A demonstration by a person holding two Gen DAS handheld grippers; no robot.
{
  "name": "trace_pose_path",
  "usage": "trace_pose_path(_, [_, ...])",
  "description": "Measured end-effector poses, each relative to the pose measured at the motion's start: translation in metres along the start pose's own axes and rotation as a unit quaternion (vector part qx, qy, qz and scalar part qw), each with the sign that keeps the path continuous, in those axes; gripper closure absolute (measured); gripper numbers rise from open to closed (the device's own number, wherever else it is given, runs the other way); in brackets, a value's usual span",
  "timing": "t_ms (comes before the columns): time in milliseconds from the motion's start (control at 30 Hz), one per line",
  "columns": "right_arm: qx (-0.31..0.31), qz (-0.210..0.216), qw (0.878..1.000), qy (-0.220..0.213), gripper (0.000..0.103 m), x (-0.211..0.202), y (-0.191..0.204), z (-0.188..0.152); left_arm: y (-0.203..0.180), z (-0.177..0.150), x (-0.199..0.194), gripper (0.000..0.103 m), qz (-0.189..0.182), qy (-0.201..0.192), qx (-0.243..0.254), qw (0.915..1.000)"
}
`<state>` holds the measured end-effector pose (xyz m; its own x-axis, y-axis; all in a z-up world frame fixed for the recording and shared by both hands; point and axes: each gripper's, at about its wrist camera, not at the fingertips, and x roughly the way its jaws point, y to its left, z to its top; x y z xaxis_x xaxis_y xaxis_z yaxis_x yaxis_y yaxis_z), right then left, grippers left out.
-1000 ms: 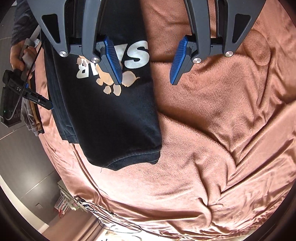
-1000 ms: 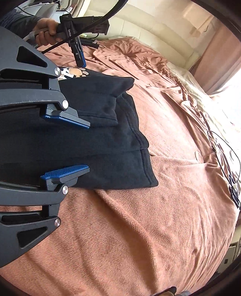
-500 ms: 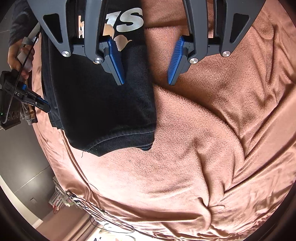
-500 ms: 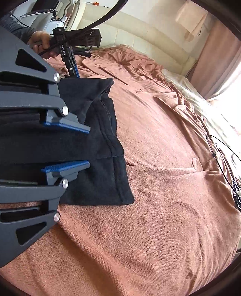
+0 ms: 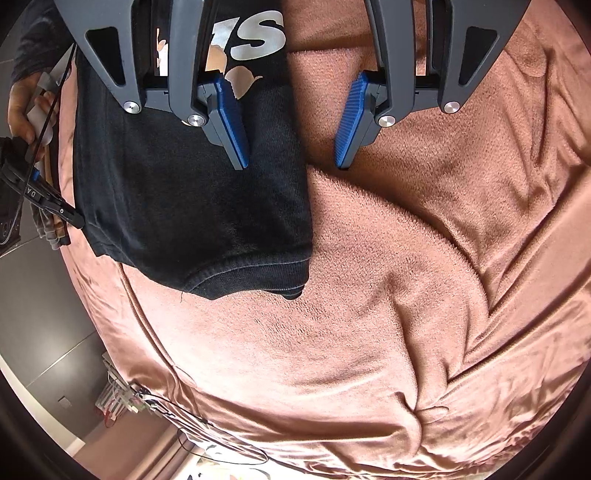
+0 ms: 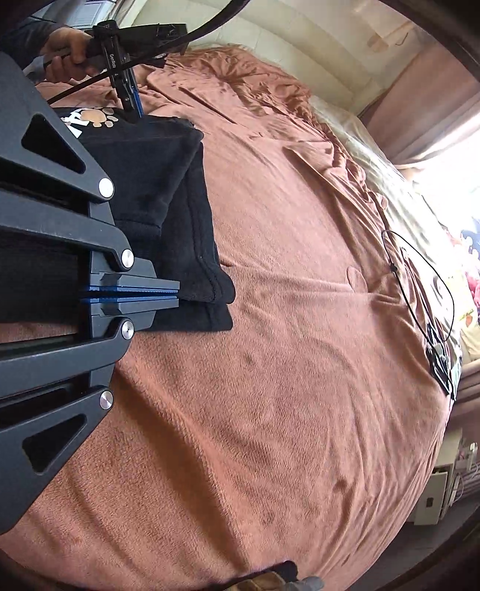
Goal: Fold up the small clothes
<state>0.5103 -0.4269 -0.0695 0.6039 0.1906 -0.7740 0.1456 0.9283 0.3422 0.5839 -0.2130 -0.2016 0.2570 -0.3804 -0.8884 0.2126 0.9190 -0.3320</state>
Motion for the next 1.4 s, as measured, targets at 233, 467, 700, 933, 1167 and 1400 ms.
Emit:
trace_pose_path(233, [0.002, -0.019, 0.999, -0.033, 0.103, -0.019, 0.010, -0.010, -0.003, 0.001, -0.001, 0.053, 0.005, 0.002, 0.002, 1.0000])
trace_pose_path(467, [-0.001, -0.029, 1.000, -0.011, 0.103, -0.006, 0.007, -0.012, 0.002, 0.005, -0.004, 0.058, -0.006, -0.002, -0.009, 0.9999])
trace_pose_path(700, [0.019, 0.030, 0.999, 0.017, 0.048, -0.010, -0.004, -0.009, 0.015, 0.008, -0.015, 0.058, -0.049, -0.004, -0.026, 0.9984])
trace_pose_path(933, [0.030, 0.088, 0.995, 0.033, 0.037, -0.010, -0.023, -0.012, 0.026, 0.008, -0.007, 0.058, -0.070, 0.009, -0.056, 0.9959])
trace_pose_path(1167, [0.041, 0.186, 0.976, 0.102, 0.037, 0.021, -0.042, -0.012, 0.029, 0.008, -0.002, 0.064, -0.089, 0.013, -0.064, 0.9939])
trace_pose_path(1400, [0.028, 0.232, 0.965, 0.117, 0.038, 0.041, -0.050, 0.006, 0.029, 0.017, 0.004, 0.069, -0.101, 0.009, -0.072, 0.9923])
